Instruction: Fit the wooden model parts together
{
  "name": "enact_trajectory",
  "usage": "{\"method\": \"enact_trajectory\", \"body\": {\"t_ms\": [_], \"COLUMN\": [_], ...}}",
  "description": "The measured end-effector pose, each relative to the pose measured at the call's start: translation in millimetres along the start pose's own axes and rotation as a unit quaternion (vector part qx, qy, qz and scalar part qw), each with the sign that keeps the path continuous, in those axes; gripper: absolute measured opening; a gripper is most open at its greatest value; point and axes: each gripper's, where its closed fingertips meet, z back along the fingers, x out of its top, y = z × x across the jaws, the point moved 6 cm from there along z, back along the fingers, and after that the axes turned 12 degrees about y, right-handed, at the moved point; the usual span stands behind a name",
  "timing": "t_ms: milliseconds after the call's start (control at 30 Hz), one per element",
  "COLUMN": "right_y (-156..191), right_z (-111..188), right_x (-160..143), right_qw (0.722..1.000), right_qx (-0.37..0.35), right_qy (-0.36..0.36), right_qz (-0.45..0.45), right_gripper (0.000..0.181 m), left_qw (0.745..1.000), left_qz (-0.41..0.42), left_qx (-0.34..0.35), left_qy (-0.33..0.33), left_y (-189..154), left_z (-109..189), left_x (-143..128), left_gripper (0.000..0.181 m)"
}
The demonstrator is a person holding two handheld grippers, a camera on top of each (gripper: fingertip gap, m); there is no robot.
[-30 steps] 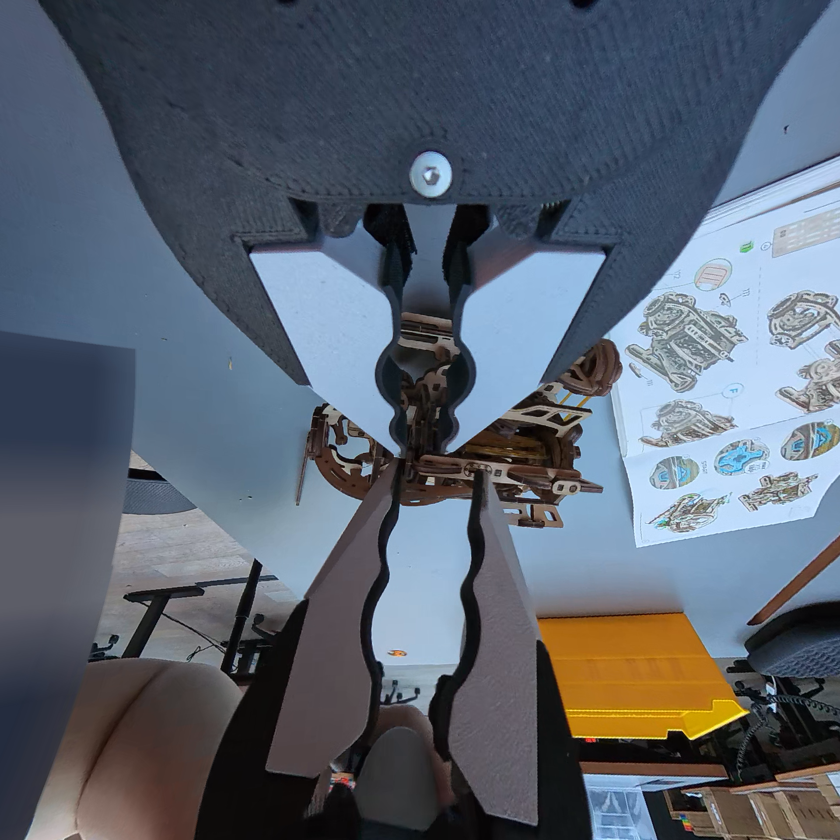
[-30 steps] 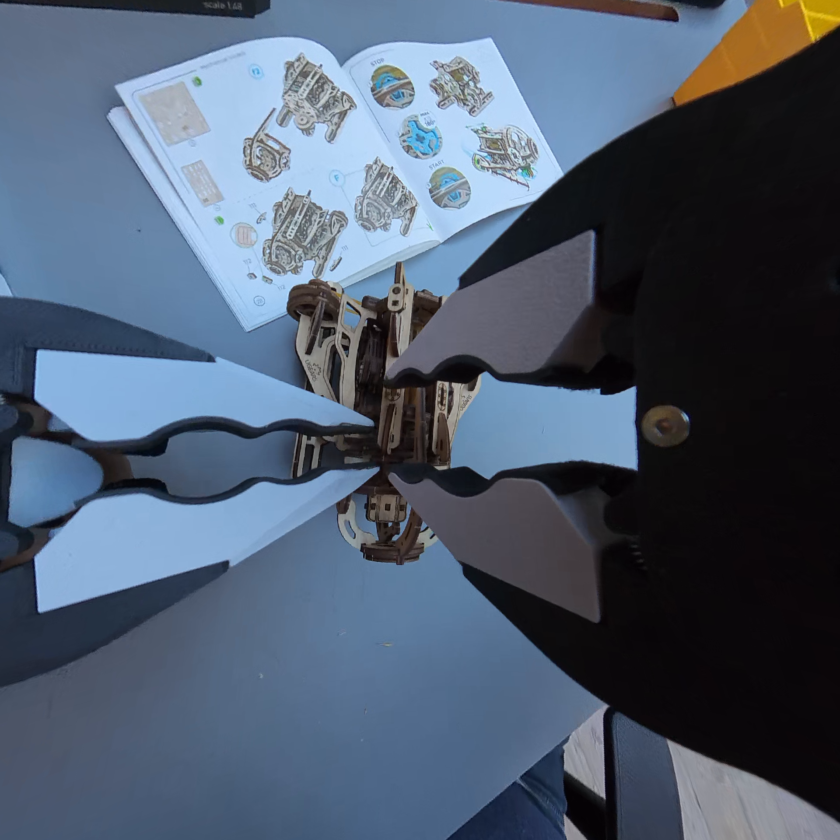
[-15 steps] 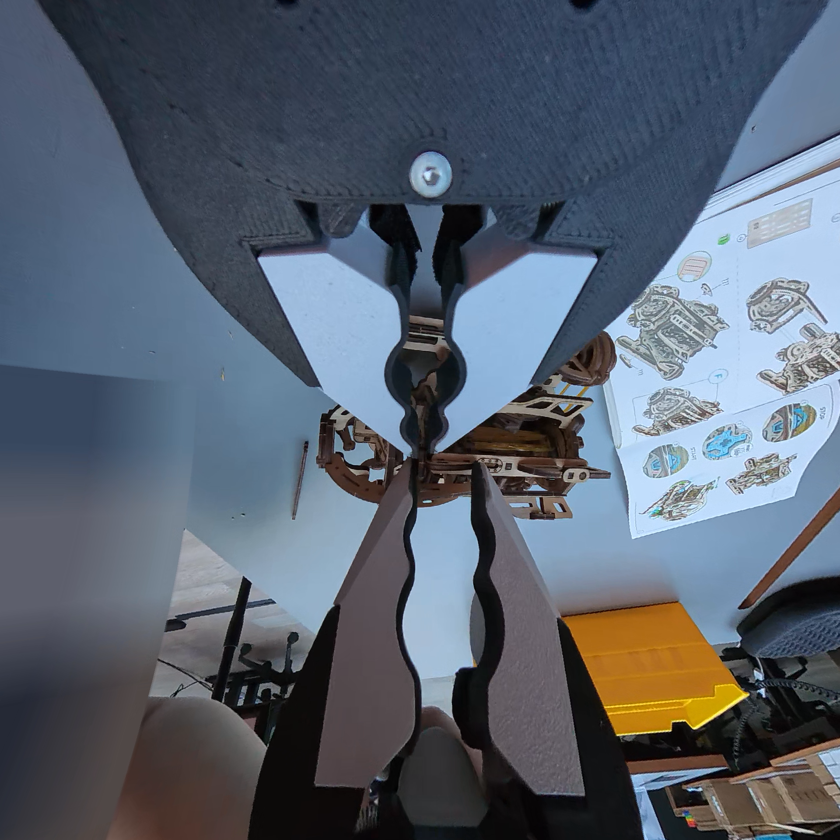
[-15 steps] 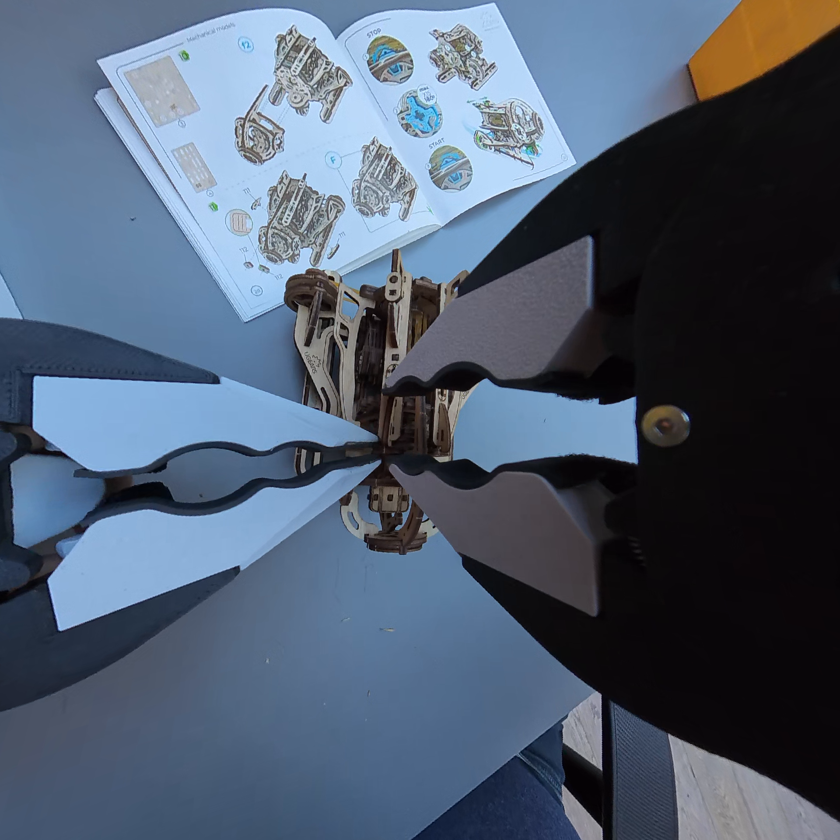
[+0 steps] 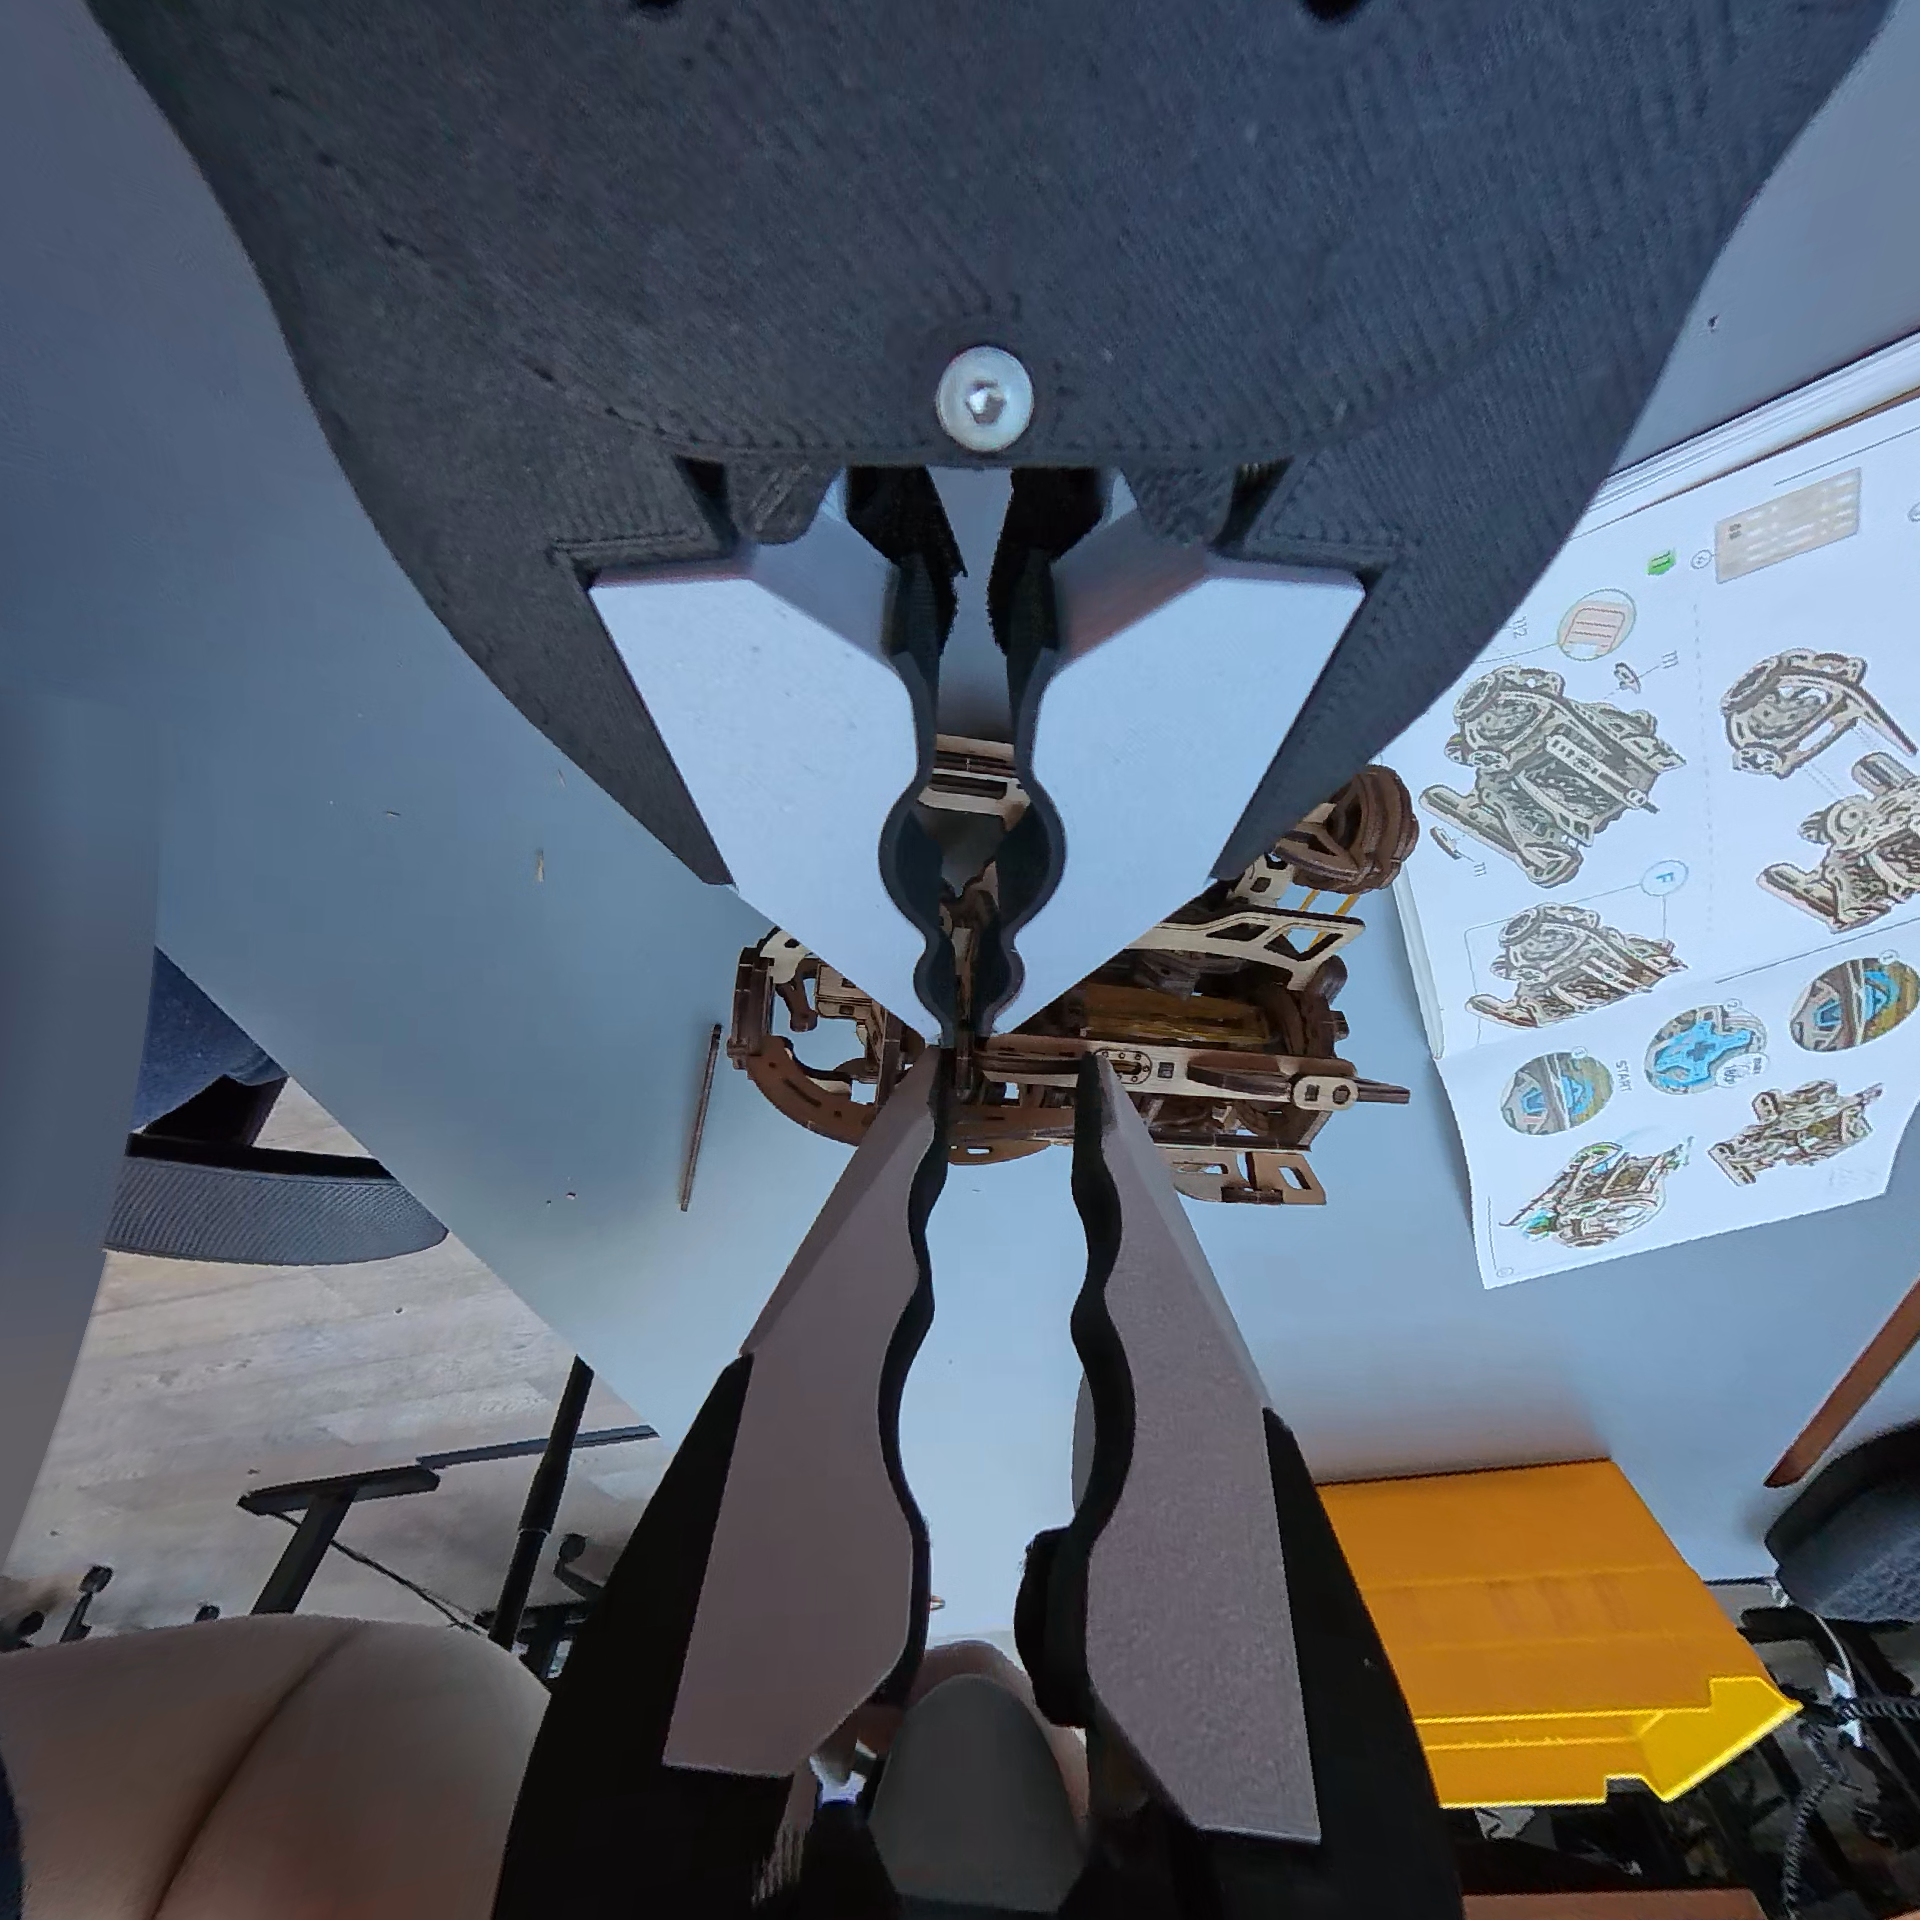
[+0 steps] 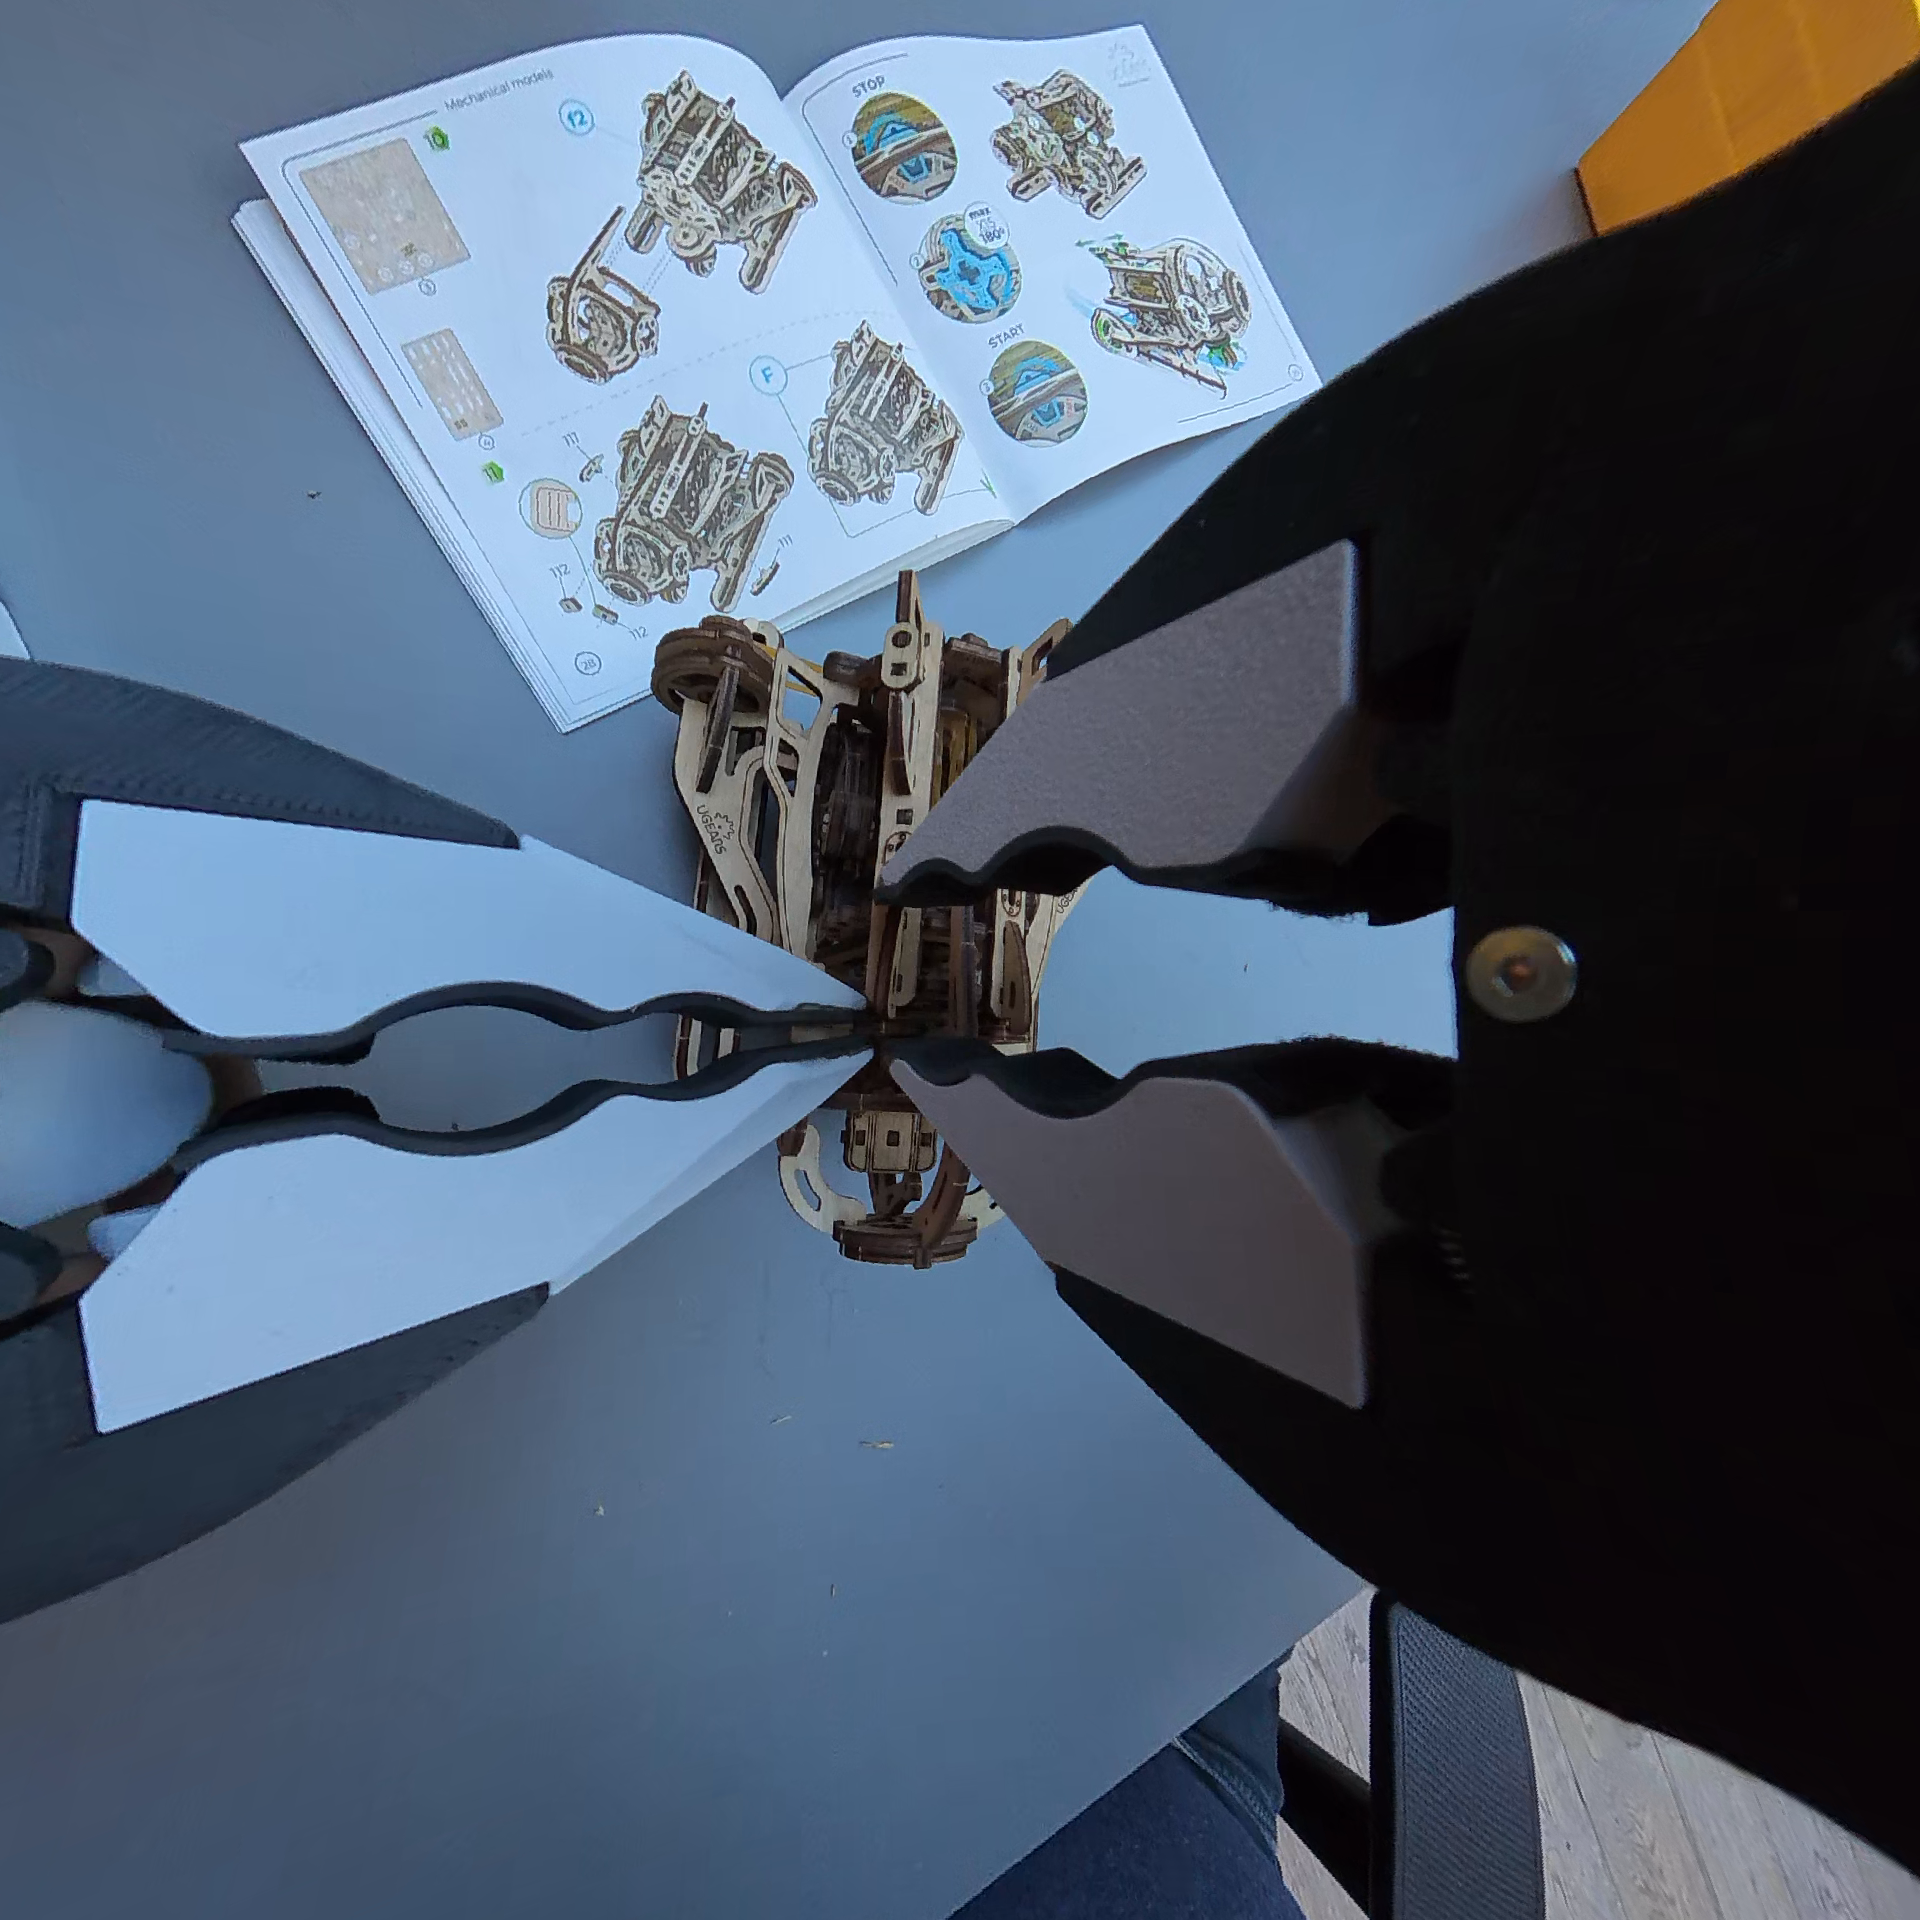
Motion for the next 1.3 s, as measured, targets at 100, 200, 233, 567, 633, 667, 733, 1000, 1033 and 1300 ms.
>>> {"method": "enact_trajectory", "body": {"t_ms": [100,200,233,567,633,667,733,1000,1033,1300], "right_y": [-0.2,0.0,0.1,-1.3,-1.4,-1.6,-1.7,-1.8,-1.7,-1.1], "right_z": [0.1,-0.1,0.0,-0.2,-0.2,-0.2,-0.3,0.1,0.1,0.0], "right_x": [-0.3,-0.3,-0.3,-0.7,-0.3,-0.1,0.3,-0.8,-0.8,-1.0], "right_qw": [1.000,1.000,1.000,1.000,1.000,1.000,1.000,1.000,1.000,1.000], "right_qx": [-0.001,-0.002,-0.003,0.006,0.005,0.004,-0.002,-0.013,-0.013,-0.020], "right_qy": [0.000,-0.002,-0.002,-0.003,0.000,0.001,0.002,0.002,0.003,0.008], "right_qz": [0.003,0.004,0.006,0.007,0.005,0.004,0.005,0.004,0.004,0.007], "right_gripper": [0.024,0.024,0.024,0.025,0.025,0.025,0.024,0.024,0.024,0.024], "left_qw": [1.000,1.000,0.999,0.999,0.999,0.999,0.999,0.997,0.997,0.992], "left_qz": [0.003,0.019,0.025,0.025,0.026,0.028,0.034,0.073,0.075,0.112], "left_qx": [-0.002,-0.019,-0.024,-0.020,-0.018,-0.018,-0.018,-0.034,-0.034,-0.054], "left_qy": [0.001,-0.004,-0.007,-0.007,-0.006,-0.005,-0.004,-0.014,-0.014,-0.018], "left_y": [0.7,2.5,3.0,3.6,3.9,4.2,4.8,7.3,7.3,8.5], "left_z": [-0.2,-0.1,-0.2,-0.4,-0.1,0.0,0.2,-0.2,-0.3,-1.0], "left_x": [0.4,-0.5,-0.9,-1.1,-1.2,-1.2,-1.3,-2.1,-2.0,-2.6], "left_gripper": [0.000,0.000,0.000,0.000,0.000,0.000,0.000,0.000,0.000,0.000]}}
